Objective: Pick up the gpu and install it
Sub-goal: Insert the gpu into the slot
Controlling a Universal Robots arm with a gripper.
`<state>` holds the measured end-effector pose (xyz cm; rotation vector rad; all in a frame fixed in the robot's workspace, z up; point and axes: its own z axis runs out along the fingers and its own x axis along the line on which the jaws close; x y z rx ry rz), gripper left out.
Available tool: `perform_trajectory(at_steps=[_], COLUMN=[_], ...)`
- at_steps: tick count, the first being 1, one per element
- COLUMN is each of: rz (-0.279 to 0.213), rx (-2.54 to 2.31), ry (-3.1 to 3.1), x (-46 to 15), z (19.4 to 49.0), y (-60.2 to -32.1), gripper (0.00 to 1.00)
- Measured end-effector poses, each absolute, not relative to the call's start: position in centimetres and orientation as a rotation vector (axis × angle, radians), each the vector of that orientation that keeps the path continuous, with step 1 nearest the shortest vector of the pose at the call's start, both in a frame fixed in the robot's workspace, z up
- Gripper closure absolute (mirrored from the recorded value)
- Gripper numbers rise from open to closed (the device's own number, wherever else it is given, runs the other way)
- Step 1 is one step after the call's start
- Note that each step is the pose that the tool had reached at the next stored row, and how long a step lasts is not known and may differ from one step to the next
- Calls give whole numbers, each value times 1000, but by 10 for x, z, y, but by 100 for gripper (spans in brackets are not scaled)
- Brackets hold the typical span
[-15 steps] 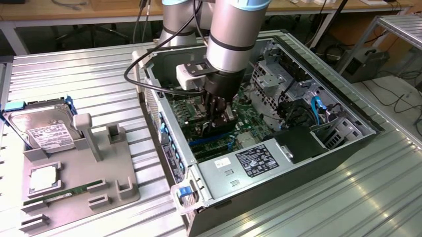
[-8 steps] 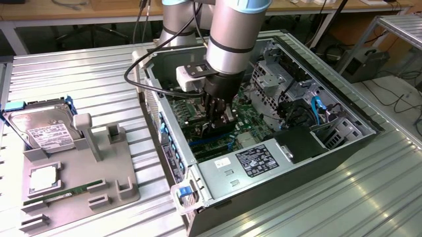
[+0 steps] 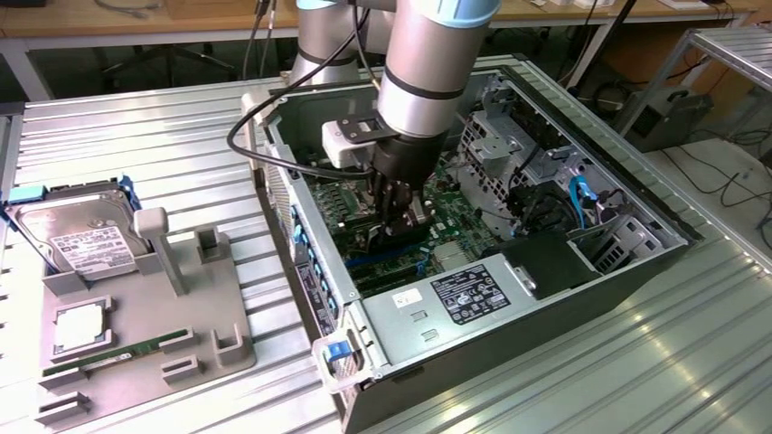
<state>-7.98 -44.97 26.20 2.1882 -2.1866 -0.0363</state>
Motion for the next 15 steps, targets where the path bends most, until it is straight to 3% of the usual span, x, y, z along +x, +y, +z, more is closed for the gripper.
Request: perform_trajectory(at_steps=[10, 12, 15], rz=[-48, -46, -46], rx=[2184, 2184, 2184], ry=[-2183, -2182, -2182], x=[-80, -80, -80], z=[257, 259, 272], y=[-450, -450, -450], gripper=[74, 66, 66])
